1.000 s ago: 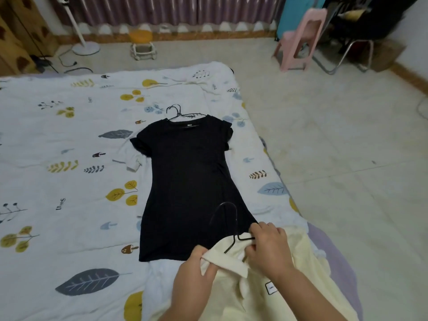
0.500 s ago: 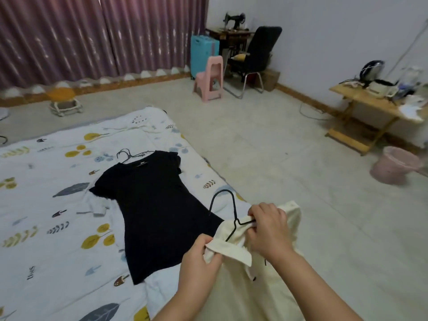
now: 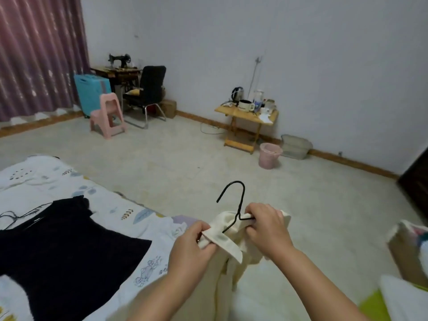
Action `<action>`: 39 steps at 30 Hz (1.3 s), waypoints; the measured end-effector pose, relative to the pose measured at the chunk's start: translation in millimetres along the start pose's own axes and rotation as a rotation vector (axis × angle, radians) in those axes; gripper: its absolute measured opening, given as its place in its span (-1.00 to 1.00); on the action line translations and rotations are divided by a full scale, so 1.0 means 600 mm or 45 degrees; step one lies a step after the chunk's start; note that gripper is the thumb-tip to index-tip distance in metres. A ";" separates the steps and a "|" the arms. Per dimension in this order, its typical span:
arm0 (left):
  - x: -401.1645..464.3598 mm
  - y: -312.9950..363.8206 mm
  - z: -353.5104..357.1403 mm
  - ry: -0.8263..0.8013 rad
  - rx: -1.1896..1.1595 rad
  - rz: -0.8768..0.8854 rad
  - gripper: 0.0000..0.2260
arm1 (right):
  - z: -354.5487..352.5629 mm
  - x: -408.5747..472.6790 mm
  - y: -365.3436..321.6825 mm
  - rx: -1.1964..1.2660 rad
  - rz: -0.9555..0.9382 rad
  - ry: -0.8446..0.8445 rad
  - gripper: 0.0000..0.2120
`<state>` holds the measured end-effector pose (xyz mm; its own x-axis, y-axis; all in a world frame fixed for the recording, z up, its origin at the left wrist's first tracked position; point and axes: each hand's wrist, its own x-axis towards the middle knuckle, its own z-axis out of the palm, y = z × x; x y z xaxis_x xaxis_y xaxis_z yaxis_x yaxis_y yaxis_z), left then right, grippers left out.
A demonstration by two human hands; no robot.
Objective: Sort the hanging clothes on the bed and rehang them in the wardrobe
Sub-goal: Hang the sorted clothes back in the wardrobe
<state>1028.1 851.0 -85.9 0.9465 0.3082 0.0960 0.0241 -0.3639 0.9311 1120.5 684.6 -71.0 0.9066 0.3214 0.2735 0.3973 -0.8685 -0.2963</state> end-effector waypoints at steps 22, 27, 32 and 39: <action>-0.250 0.338 0.227 -0.716 -0.372 0.754 -0.80 | -0.480 -0.500 0.226 0.085 0.462 0.107 -0.66; -0.307 0.376 0.261 -0.956 -0.443 0.838 -0.57 | -0.515 -0.607 0.186 0.284 0.574 0.478 -0.78; -0.349 0.382 0.257 -1.156 -0.295 1.004 -0.53 | -0.529 -0.713 0.117 0.237 0.764 0.803 -0.67; -0.440 0.386 0.247 -1.263 -0.104 1.132 -0.89 | -0.498 -0.843 -0.012 0.235 1.036 1.048 -0.60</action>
<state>831.6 555.0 52.2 0.4635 -0.7829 0.4150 -0.7055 -0.0427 0.7075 616.9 415.3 66.4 0.5642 -0.7035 0.4322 -0.1812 -0.6162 -0.7665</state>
